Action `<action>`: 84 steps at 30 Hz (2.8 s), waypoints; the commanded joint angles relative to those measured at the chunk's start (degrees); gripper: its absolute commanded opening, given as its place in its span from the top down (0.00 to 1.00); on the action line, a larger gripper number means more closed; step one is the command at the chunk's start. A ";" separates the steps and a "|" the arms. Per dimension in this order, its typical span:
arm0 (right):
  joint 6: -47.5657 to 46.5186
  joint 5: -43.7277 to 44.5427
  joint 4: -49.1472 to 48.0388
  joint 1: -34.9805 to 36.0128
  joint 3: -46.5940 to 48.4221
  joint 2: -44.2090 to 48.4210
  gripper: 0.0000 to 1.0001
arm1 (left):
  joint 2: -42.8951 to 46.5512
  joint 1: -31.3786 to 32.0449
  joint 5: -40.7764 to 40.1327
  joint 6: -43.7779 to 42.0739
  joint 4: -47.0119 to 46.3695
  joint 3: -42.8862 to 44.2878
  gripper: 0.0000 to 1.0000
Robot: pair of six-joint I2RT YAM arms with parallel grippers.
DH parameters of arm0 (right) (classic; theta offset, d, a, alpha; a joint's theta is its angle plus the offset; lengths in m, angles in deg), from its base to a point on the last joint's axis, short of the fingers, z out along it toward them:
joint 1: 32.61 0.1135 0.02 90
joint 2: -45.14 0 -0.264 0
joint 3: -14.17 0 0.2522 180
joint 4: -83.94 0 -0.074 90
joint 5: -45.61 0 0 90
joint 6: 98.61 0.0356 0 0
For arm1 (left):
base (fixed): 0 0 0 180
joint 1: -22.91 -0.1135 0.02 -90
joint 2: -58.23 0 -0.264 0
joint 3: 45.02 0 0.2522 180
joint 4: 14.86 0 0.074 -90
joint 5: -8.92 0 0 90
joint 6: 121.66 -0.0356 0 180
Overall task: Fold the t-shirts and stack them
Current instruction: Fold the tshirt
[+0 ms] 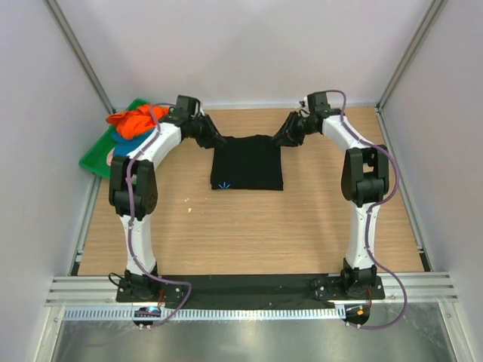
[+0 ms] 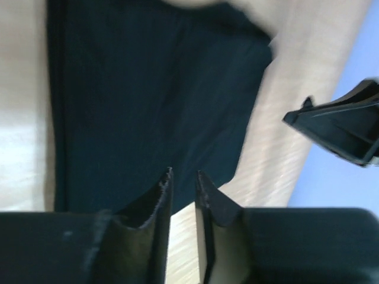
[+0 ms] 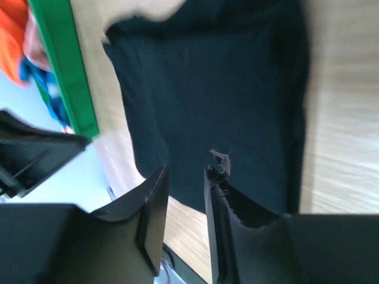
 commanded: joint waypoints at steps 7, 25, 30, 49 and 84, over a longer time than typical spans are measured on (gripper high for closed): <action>-9.89 1.36 5.00 4.93 -6.61 -0.17 0.72 | -3.82 2.35 -4.91 -4.64 10.18 -3.85 0.86; -6.56 5.41 -3.52 14.78 -40.78 21.67 0.72 | 18.89 8.14 -8.17 -3.51 8.69 -37.59 0.91; -9.17 8.39 3.05 13.73 -43.10 29.87 0.67 | 27.63 8.15 -12.45 -7.01 14.91 -36.66 0.86; -16.58 11.04 11.15 6.43 -10.31 7.57 0.48 | 6.12 2.70 -13.97 -15.19 14.67 -9.74 0.60; -12.80 7.16 8.43 6.87 -9.60 6.15 0.98 | -0.31 1.99 -12.65 -12.38 13.08 -3.68 0.91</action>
